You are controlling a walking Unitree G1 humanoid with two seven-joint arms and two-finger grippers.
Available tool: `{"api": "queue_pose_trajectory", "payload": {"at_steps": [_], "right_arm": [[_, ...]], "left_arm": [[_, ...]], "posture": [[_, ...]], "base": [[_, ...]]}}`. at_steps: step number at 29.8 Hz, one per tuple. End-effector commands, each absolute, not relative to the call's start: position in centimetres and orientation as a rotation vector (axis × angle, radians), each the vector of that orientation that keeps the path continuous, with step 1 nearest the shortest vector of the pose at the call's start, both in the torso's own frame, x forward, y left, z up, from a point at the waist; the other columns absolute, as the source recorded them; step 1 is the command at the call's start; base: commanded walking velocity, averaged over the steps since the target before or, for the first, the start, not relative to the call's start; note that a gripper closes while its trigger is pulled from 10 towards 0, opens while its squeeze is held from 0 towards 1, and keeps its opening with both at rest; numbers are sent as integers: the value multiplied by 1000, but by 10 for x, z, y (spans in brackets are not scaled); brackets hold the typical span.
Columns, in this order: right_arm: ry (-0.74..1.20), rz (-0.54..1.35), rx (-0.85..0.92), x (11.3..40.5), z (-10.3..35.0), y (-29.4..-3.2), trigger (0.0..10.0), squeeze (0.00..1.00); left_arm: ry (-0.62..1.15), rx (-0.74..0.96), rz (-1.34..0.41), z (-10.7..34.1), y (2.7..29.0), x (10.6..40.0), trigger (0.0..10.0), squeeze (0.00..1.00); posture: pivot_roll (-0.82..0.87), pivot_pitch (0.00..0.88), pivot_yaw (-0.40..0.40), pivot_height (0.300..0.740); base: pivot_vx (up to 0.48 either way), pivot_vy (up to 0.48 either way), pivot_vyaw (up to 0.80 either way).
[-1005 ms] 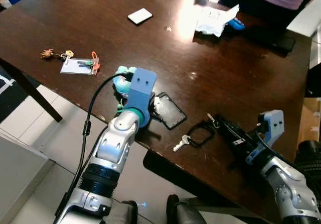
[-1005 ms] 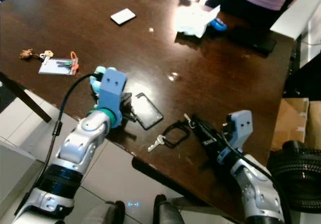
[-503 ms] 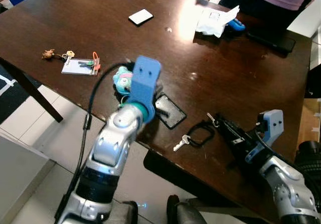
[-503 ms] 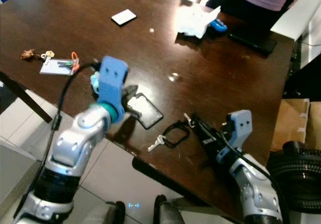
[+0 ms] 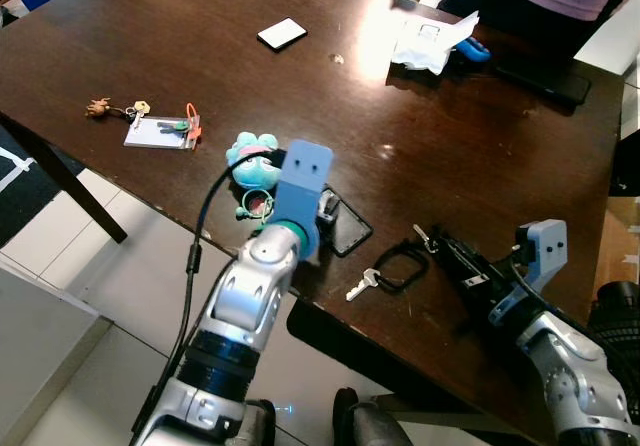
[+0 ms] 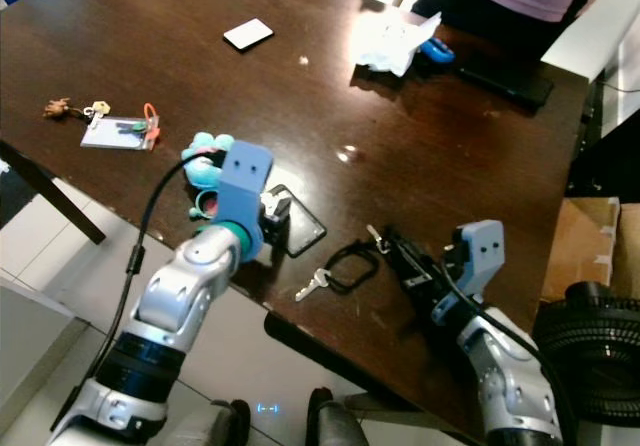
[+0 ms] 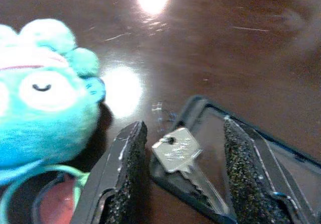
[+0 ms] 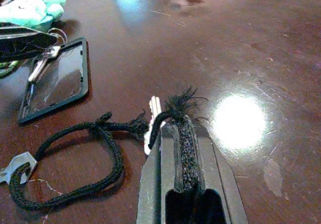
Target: Hang keys on a hook
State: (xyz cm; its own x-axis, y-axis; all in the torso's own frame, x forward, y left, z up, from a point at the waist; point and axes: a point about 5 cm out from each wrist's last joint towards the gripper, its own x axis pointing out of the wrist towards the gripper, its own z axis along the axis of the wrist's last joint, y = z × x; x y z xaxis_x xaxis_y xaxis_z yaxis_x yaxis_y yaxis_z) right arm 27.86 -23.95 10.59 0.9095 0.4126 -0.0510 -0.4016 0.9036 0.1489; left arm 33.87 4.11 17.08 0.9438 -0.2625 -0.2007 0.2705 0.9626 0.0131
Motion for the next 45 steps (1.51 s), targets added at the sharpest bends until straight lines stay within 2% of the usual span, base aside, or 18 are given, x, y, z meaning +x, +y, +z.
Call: {"api": "queue_pose_trajectory", "payload": {"at_steps": [1,5,6,10,11,12,13,15,16,17,18,19,20,23,24,38,42,45], "right_arm": [[301,372,207,259,59,-240,10000,0],[303,373,208,259,58,-240,10000,0],[304,374,209,259,58,-239,10000,0],[304,375,210,259,57,-239,10000,0],[304,375,209,259,57,-239,10000,0],[304,375,209,259,57,-239,10000,0],[304,373,209,259,57,-240,10000,0],[304,373,209,259,57,-240,10000,0],[305,372,208,259,57,-240,10000,0],[305,372,208,259,57,-240,10000,0],[305,372,208,259,57,-240,10000,0],[305,372,208,259,57,-240,10000,0],[311,374,207,257,57,-240,10000,0],[313,375,207,257,56,-240,10000,0],[316,375,206,256,56,-241,10000,0],[317,375,204,258,56,-240,10000,0],[311,370,206,259,56,-240,10000,0],[302,360,211,259,57,-240,10000,0]], "left_arm": [[246,7,-264,168,35,340,10000,0],[267,-15,-234,167,37,343,10000,0],[282,-37,-219,168,40,346,9373,0],[289,-52,-212,169,41,348,9373,0],[292,-61,-213,170,41,348,8314,0],[292,-61,-213,170,41,348,8314,0],[297,-64,-215,169,40,348,5294,0],[297,-64,-215,169,40,348,5294,0],[306,-67,-213,167,39,348,4392,0],[306,-67,-213,167,39,348,4392,0],[315,-69,-206,164,37,348,3137,0],[315,-69,-206,164,37,348,3137,0],[331,-72,-197,161,34,348,1961,0],[336,-74,-194,159,33,348,1961,0],[341,-76,-196,158,33,346,0,0],[340,-85,-202,158,33,344,0,0],[273,-115,-234,174,40,341,0,0],[128,-185,-349,207,48,330,0,0]], "posture": [[1,213,106,740],[1,216,107,740],[1,217,106,740],[1,218,107,740],[-1,217,107,740],[-1,217,107,740],[-3,220,107,740],[-3,220,107,740],[-3,222,107,740],[-3,222,107,740],[-3,225,107,740],[-3,225,107,740],[-4,235,105,740],[-4,235,105,740],[-3,239,104,740],[3,235,100,740],[-3,231,102,740],[-4,227,106,740]], "base": [[0,0,0],[0,0,0],[0,0,0],[0,0,0],[0,0,0],[0,0,0],[0,0,0],[0,0,0],[0,0,0],[0,0,0],[0,0,0],[0,0,0],[0,0,0],[0,0,0],[0,0,0],[0,0,0],[0,0,0],[0,0,0]]}}
